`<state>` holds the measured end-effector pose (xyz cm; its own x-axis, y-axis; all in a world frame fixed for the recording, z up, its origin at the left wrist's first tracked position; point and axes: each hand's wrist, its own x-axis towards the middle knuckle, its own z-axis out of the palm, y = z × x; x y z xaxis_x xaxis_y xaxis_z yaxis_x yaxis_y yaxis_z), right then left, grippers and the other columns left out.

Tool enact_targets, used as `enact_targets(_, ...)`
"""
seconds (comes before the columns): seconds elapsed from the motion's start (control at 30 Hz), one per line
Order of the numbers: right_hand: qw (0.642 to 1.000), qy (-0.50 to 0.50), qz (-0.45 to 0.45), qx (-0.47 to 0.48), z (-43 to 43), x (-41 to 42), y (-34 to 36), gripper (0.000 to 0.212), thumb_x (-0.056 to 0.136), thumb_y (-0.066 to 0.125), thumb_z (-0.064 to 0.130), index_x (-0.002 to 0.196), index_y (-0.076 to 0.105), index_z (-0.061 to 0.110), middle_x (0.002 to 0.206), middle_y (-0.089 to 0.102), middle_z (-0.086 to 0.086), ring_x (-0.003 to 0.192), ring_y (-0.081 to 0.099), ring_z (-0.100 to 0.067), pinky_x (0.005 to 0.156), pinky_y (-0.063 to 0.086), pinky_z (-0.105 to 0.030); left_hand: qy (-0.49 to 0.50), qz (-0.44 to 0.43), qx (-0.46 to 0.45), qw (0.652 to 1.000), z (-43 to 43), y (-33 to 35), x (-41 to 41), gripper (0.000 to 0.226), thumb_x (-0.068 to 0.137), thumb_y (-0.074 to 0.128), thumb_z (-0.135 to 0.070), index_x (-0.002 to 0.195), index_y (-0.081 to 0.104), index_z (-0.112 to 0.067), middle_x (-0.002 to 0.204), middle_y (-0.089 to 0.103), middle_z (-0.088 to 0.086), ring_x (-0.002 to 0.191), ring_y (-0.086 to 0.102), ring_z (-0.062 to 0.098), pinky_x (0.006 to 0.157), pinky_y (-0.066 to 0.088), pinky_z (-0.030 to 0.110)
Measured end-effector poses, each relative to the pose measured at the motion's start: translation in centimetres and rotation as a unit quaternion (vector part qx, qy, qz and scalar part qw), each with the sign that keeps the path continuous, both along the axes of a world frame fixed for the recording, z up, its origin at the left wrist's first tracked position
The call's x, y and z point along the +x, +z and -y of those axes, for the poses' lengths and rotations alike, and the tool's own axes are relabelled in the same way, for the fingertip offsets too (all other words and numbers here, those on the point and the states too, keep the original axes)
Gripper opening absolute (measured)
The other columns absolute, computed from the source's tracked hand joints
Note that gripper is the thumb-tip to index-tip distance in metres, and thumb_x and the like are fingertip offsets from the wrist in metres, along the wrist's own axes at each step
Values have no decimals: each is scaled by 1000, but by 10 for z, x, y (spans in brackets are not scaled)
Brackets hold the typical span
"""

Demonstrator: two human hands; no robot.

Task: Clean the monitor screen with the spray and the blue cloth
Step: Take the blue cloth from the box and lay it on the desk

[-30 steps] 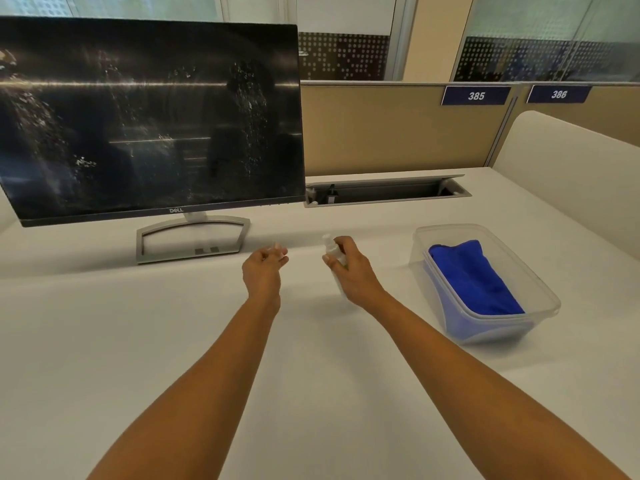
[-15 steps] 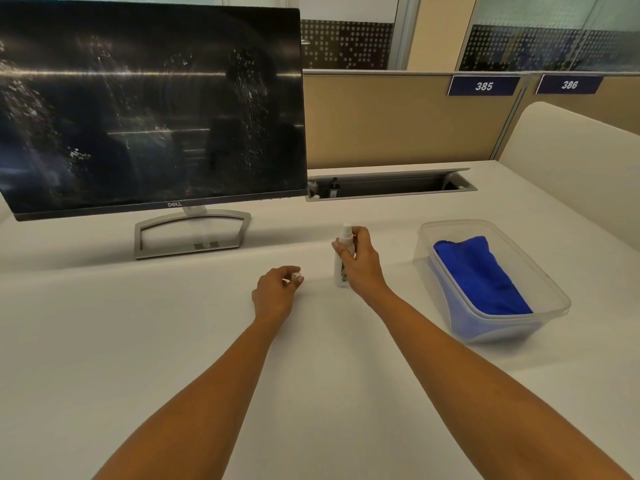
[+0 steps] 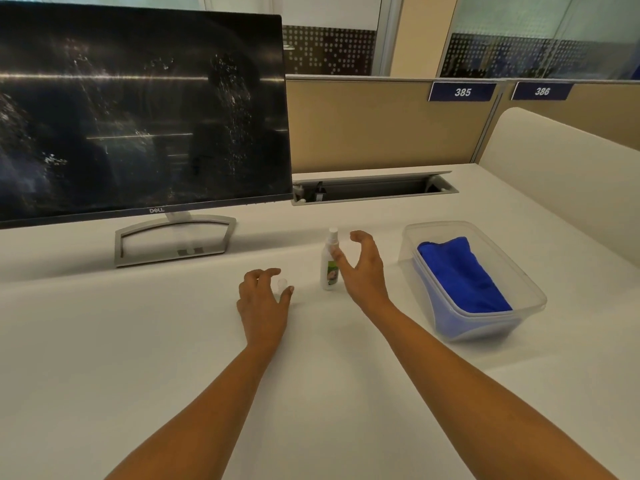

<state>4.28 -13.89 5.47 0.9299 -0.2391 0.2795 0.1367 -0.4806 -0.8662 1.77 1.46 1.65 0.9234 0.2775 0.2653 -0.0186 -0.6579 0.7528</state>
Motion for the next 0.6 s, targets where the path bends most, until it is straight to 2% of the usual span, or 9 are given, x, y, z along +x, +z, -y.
enact_targets(0.07, 998, -47, 49, -8, 14, -6, 8, 37, 90, 54, 30, 121, 47, 11, 125, 51, -6, 109, 47, -11, 91, 37, -19, -16, 21, 25, 999, 10, 0, -7, 27, 84, 62, -21, 111, 58, -16, 117, 51, 8, 111, 47, 25, 88, 36, 36)
enact_targets(0.17, 980, -141, 134, -46, 41, -11, 26, 18, 91, 53, 17, 103, 57, 4, 106, 59, -12, 94, 56, -19, 79, 47, -23, -74, 31, 78, 994, 27, -3, -14, 21, 86, 59, -20, 106, 60, -16, 114, 54, 7, 105, 50, 22, 85, 37, 31)
enact_targets(0.27, 965, -208, 134, -82, 76, -11, 44, 13, 91, 52, 11, 97, 59, 2, 100, 60, -14, 83, 53, -16, 67, 41, -18, -129, 34, 111, 985, 42, -5, -19, 21, 87, 57, -23, 107, 60, -17, 113, 56, 4, 105, 51, 21, 86, 36, 30)
enact_targets(0.37, 967, -219, 7, -132, 116, -6, 46, 17, 92, 51, 13, 100, 61, 2, 105, 63, -14, 89, 57, -21, 70, 42, -22, -179, 8, 133, 975, 53, -9, -21, 29, 89, 52, -31, 116, 56, -19, 125, 53, 1, 117, 47, 19, 96, 35, 31)
enact_targets(0.47, 952, -156, -163, -206, 145, -5, 41, 20, 89, 55, 16, 106, 61, 8, 112, 62, -12, 98, 57, -27, 74, 43, -29, -216, -41, 191, 957, 56, -15, -23, 43, 92, 42, -40, 132, 43, -23, 144, 37, -1, 133, 32, 16, 108, 23, 31)
enact_targets(0.53, 918, -106, -273, -268, 152, -7, 36, 35, 86, 61, 27, 118, 54, 14, 121, 56, -9, 108, 52, -28, 83, 43, -33, -225, -54, 220, 948, 57, -17, -22, 47, 93, 38, -43, 136, 37, -23, 148, 31, -1, 137, 26, 15, 111, 17, 31)
enact_targets(0.6, 868, -63, -354, -343, 154, -8, 33, 47, 86, 59, 33, 129, 46, 19, 130, 48, -9, 115, 47, -30, 93, 41, -38, -225, -57, 232, 944, 56, -18, -23, 48, 94, 36, -44, 137, 36, -23, 149, 30, -1, 138, 24, 15, 112, 15, 30)
